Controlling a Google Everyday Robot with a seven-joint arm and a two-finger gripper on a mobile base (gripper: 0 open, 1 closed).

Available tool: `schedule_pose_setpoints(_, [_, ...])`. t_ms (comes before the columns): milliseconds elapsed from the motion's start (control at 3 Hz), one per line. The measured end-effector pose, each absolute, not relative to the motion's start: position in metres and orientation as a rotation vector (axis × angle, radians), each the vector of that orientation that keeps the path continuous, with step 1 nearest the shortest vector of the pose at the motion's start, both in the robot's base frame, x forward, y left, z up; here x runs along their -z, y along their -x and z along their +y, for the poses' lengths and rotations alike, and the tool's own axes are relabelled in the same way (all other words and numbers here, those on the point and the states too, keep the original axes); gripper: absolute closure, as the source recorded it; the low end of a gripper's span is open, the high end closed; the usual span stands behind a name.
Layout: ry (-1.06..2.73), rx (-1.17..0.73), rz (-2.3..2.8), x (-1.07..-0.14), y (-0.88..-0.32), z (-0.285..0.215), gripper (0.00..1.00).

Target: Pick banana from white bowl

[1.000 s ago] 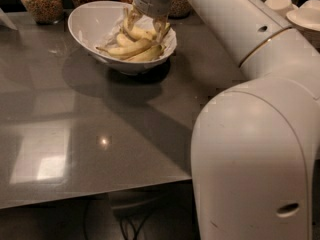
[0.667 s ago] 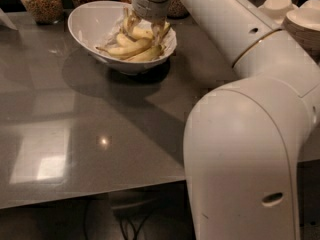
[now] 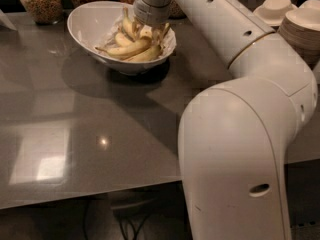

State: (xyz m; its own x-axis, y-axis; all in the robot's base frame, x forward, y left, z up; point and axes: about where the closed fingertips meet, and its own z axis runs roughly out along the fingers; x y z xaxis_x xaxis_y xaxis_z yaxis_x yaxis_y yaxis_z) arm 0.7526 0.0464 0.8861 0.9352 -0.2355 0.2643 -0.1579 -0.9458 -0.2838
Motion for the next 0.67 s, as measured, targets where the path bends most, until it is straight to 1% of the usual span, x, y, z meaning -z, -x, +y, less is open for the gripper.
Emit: schedule_pose_setpoints(667, [2.815, 0.451, 0.319, -0.8959, -0.7477, 0.0434, 0.99])
